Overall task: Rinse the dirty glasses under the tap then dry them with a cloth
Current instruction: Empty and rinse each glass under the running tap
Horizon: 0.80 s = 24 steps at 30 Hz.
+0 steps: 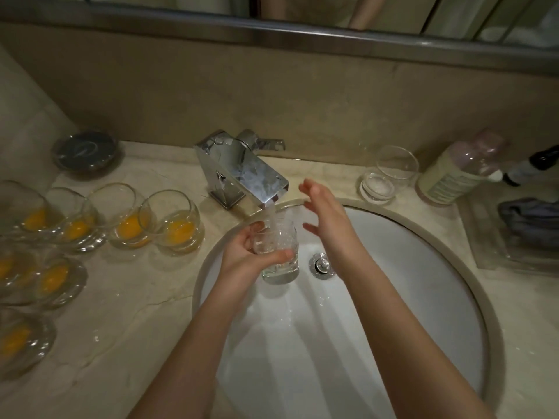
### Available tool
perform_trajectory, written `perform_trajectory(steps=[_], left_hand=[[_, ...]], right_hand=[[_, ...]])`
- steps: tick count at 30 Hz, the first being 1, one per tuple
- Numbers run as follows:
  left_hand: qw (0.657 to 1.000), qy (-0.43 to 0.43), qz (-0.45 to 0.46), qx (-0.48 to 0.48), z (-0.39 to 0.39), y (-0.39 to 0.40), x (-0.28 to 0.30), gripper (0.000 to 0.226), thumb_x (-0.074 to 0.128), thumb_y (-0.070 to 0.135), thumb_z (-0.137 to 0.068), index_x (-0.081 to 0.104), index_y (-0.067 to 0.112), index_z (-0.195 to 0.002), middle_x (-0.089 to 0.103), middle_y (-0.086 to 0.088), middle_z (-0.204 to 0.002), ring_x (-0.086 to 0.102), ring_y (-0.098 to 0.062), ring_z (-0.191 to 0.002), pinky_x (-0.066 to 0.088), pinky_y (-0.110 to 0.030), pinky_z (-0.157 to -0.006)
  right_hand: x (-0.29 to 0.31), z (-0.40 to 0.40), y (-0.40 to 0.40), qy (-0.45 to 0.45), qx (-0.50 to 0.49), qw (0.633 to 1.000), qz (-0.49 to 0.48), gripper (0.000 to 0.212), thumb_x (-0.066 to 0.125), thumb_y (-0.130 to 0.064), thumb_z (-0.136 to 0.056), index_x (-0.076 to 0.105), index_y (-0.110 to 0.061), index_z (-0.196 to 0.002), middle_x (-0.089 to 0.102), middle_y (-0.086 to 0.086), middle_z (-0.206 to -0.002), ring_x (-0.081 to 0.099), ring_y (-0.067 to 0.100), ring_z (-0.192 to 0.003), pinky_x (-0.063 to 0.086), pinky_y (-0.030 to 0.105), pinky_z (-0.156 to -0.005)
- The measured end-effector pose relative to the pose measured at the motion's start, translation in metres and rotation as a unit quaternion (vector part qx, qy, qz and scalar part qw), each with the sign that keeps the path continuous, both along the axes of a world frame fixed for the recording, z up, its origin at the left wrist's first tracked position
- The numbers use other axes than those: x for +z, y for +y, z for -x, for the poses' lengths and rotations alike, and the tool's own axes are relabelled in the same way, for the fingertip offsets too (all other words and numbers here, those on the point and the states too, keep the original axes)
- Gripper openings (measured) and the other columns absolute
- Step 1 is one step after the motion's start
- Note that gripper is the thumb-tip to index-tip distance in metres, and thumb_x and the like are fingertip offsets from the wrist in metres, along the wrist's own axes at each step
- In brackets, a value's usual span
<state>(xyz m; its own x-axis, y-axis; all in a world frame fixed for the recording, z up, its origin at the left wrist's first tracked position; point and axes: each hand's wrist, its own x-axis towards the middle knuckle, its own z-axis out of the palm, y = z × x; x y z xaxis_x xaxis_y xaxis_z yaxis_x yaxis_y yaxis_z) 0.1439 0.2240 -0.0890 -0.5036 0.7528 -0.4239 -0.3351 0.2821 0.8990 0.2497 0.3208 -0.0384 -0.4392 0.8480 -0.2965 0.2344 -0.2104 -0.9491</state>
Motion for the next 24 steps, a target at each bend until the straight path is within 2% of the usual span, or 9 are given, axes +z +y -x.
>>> perform_trajectory(steps=[6, 9, 12, 15, 17, 19, 21, 24], left_hand=[[1.0, 0.004, -0.004, -0.005, 0.0, -0.001, 0.006, 0.053, 0.081, -0.009, -0.066, 0.061, 0.024, -0.103, 0.071, 0.003, -0.099, 0.069, 0.002, -0.074, 0.052, -0.012, -0.062], [1.0, 0.001, -0.003, -0.005, 0.0, -0.001, 0.007, 0.058, 0.085, -0.006, -0.062, 0.059, 0.026, -0.102, 0.07, 0.002, -0.101, 0.069, 0.004, -0.072, 0.051, -0.012, -0.061], [1.0, -0.001, 0.005, -0.002, 0.0, -0.002, 0.004, 0.065, 0.089, 0.007, -0.048, 0.061, 0.026, -0.104, 0.072, 0.0, -0.106, 0.071, -0.006, -0.086, 0.053, -0.019, -0.071], [1.0, -0.011, 0.007, 0.01, -0.003, -0.002, 0.001, 0.067, 0.09, 0.001, -0.051, 0.063, 0.023, -0.108, 0.073, -0.001, -0.106, 0.071, -0.015, -0.095, 0.055, -0.028, -0.08], [1.0, -0.017, 0.007, 0.009, -0.007, -0.001, 0.0, 0.065, 0.088, 0.007, -0.047, 0.064, 0.023, -0.106, 0.074, -0.003, -0.105, 0.072, -0.018, -0.096, 0.056, -0.03, -0.082], [1.0, -0.018, 0.01, -0.002, -0.011, 0.0, -0.001, 0.064, 0.09, 0.004, -0.049, 0.064, 0.021, -0.105, 0.074, -0.004, -0.104, 0.072, -0.019, -0.096, 0.055, -0.028, -0.079], [1.0, -0.02, 0.009, -0.008, -0.013, 0.002, -0.001, 0.059, 0.089, -0.001, -0.055, 0.063, 0.021, -0.104, 0.074, -0.002, -0.101, 0.072, -0.018, -0.093, 0.054, -0.027, -0.077], [0.999, -0.045, 0.0, -0.019, -0.016, 0.005, 0.004, 0.07, 0.092, 0.004, -0.044, 0.064, 0.02, -0.106, 0.075, 0.001, -0.093, 0.072, -0.012, -0.081, 0.055, -0.024, -0.066]], right_hand=[[0.037, 0.039, 0.026, 0.01, 0.038, 0.999, -0.025, 0.047, 0.031, -0.043, -0.105, 0.034, -0.03, -0.149, 0.036, -0.008, -0.154, 0.034, 0.014, -0.14, 0.031, 0.045, -0.116], [0.04, 0.045, 0.028, -0.002, 0.042, 0.998, -0.041, 0.044, 0.03, -0.041, -0.105, 0.038, -0.029, -0.148, 0.04, -0.007, -0.151, 0.037, 0.014, -0.137, 0.032, 0.043, -0.115], [0.038, 0.042, 0.021, -0.008, 0.042, 0.997, -0.069, 0.039, 0.029, -0.036, -0.106, 0.043, -0.03, -0.142, 0.046, -0.006, -0.146, 0.04, 0.013, -0.133, 0.033, 0.043, -0.114], [0.035, 0.037, 0.013, -0.007, 0.068, 0.994, -0.081, 0.04, 0.029, -0.037, -0.106, 0.04, -0.034, -0.144, 0.043, -0.007, -0.149, 0.035, 0.012, -0.138, 0.029, 0.042, -0.115], [0.033, 0.029, 0.01, 0.0, 0.09, 0.993, -0.075, 0.042, 0.029, -0.04, -0.106, 0.035, -0.036, -0.147, 0.038, -0.01, -0.153, 0.03, 0.01, -0.142, 0.026, 0.038, -0.116], [0.029, 0.015, 0.004, 0.016, 0.07, 0.995, -0.075, 0.043, 0.032, -0.039, -0.105, 0.035, -0.033, -0.148, 0.038, -0.013, -0.152, 0.03, 0.006, -0.141, 0.026, 0.034, -0.115], [0.019, -0.005, -0.002, 0.033, 0.025, 0.998, -0.053, 0.041, 0.037, -0.029, -0.105, 0.038, -0.026, -0.146, 0.043, -0.012, -0.149, 0.038, 0.003, -0.134, 0.031, 0.027, -0.111], [-0.006, -0.031, -0.016, 0.001, 0.006, 1.0, 0.012, 0.04, 0.043, -0.022, -0.103, 0.042, -0.022, -0.143, 0.049, -0.007, -0.14, 0.046, 0.009, -0.127, 0.036, 0.029, -0.108]])
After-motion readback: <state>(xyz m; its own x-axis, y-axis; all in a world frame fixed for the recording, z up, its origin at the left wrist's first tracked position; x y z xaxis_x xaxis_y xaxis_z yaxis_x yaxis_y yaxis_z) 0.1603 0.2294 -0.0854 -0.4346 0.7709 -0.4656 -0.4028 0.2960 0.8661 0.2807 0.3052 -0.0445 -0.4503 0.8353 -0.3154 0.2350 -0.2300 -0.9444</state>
